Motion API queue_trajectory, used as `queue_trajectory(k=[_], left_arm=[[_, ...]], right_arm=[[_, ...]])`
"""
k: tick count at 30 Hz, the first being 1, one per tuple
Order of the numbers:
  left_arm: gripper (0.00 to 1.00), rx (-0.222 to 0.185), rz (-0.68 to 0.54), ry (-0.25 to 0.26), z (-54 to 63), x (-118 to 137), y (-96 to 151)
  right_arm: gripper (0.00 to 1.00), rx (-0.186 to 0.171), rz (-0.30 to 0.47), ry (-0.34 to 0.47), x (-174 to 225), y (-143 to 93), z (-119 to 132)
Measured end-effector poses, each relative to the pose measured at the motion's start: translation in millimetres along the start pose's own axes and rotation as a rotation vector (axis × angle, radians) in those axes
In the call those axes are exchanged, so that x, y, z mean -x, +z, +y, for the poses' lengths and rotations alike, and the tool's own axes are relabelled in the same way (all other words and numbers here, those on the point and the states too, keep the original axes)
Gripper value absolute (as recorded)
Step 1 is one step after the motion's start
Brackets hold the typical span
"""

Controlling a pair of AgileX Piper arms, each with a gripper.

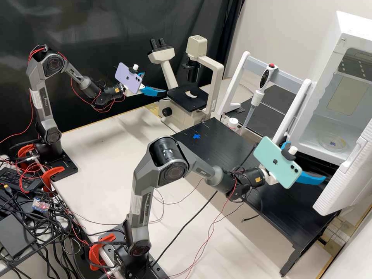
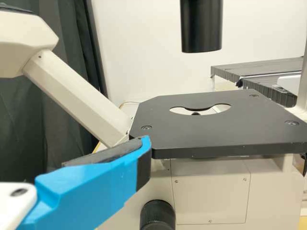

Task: Move the petri dish to the microscope

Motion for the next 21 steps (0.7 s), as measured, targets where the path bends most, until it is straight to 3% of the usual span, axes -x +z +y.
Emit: queue_trajectory(k=[4, 7, 12, 19, 21], left_arm=[[1.00, 0.000, 0.000, 0.000, 0.0, 0.0, 0.0], [1.00, 0.000, 0.000, 0.000, 0.0, 0.0, 0.0], [1.00, 0.000, 0.000, 0.000, 0.0, 0.0, 0.0], [1.00, 0.000, 0.000, 0.000, 0.0, 0.0, 0.0], [1.00, 0.000, 0.000, 0.000, 0.0, 0.0, 0.0]], right_arm=[[1.00, -0.021, -0.010, -0.006, -25.2, -6.6, -0.9], [1.00, -0.016, -0.015, -0.035, -46.7, -11.9, -7.9], [1.00, 0.022, -0.017, -0.066, -86.0, -22.7, -16.0], [1.00, 0.035, -0.021, -0.070, -127.3, -29.3, -20.6], [1.00, 0.057, -0.020, -0.077, -138.6, -30.1, -23.5]])
